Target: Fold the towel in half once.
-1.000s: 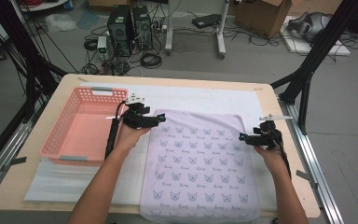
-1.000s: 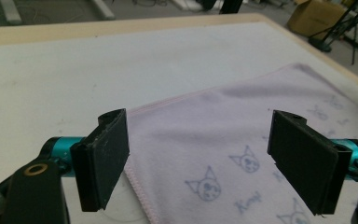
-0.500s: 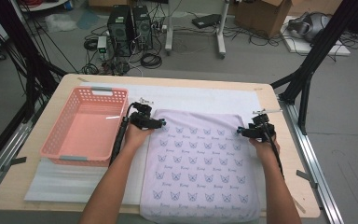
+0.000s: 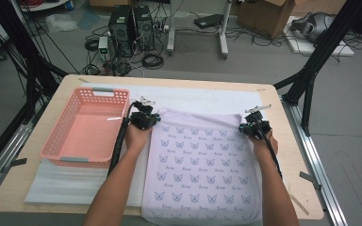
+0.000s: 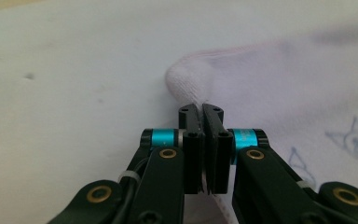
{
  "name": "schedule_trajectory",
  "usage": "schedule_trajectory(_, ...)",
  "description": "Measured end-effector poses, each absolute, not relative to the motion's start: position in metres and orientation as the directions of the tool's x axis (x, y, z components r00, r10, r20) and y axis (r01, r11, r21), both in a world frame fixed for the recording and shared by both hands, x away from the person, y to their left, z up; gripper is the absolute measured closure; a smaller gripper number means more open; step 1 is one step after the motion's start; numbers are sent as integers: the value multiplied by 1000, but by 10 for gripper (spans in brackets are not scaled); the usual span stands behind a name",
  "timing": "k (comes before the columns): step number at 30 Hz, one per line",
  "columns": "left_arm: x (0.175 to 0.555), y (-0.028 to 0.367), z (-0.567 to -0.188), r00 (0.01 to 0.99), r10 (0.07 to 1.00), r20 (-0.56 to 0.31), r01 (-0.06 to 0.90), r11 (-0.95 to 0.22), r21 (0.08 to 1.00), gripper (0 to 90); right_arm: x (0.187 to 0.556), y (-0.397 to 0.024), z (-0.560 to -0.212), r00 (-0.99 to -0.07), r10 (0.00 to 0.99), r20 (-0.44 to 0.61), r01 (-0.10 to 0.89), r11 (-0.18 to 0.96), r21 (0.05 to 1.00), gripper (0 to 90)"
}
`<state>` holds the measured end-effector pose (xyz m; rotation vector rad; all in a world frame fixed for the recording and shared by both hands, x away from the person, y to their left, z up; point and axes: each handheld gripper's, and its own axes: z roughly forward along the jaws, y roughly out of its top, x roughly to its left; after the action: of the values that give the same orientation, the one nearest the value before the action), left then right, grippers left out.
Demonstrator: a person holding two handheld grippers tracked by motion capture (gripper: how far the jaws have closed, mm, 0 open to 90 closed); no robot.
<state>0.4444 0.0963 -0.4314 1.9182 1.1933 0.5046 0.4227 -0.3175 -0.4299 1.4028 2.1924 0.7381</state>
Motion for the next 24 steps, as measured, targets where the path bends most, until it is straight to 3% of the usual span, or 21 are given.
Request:
schedule_trajectory(8,461,101,-405,434,896,-94,530,-170,831,869,435,-312,-411,-363,928,-80,638,310,704,875)
schedule_trajectory(15,475,107,-364,429,896,-113,458,-109,882,869,448,-322,-371,-333,943,-1,567,201,799,874)
schedule_trajectory(24,455,115,-371,475,858,-196,482,-68,874,868,431,-323,-368,-392,919,28,545,208,812,873)
